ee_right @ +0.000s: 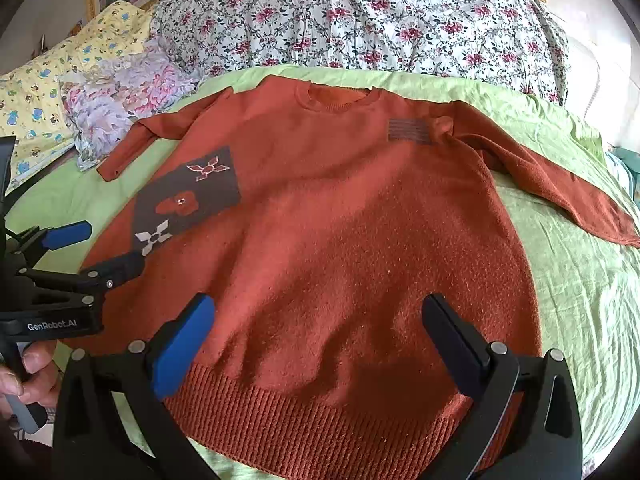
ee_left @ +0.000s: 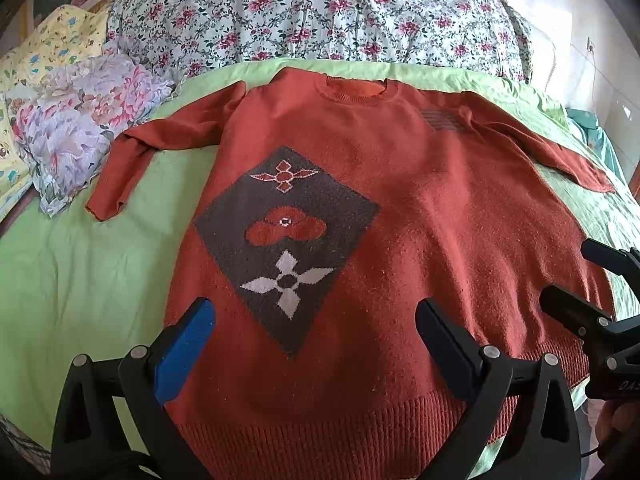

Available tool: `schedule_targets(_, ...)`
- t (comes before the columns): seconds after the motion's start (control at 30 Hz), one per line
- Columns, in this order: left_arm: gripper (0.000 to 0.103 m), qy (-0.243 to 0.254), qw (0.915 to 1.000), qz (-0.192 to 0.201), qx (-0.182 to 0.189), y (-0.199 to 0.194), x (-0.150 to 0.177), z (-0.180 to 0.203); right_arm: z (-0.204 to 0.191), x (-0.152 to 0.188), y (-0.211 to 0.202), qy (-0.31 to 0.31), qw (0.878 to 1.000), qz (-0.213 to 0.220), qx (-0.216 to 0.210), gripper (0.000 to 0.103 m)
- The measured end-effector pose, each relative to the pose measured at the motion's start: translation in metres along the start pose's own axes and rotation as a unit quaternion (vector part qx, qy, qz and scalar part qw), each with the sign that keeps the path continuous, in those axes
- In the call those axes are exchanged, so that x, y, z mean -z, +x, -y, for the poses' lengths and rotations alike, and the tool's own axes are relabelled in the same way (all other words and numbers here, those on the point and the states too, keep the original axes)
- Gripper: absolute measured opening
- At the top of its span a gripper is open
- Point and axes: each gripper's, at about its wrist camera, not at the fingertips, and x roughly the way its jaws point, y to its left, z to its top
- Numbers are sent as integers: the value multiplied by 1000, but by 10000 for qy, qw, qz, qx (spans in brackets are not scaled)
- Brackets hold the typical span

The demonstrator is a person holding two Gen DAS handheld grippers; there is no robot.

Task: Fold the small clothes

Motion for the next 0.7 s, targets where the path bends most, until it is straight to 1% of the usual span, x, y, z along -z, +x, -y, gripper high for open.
schedule_targets(0.4, 101, 24, 10000, -33, 35, 2, -3, -1, 0, 0, 1, -4, 10000, -11, 8, 103)
schedule_targets(0.47, 101, 23, 10000, -32, 37, 2, -4, 0, 2, 5, -5, -66, 9998, -202, -11, 103)
schedule_targets(0.53, 101, 24, 10000, -30, 39, 2, -4, 0, 3, 5, -4, -86, 9997, -236, 21, 103)
schedule_targets(0.63, 101, 30, 10000, -13, 41, 1, -4, 0, 2, 1, 1, -119, 9997, -147, 127, 103)
schedule_targets(0.7, 101, 20, 10000, 11, 58, 2, -3, 0, 2, 1, 0, -88, 9998, -141, 97, 103)
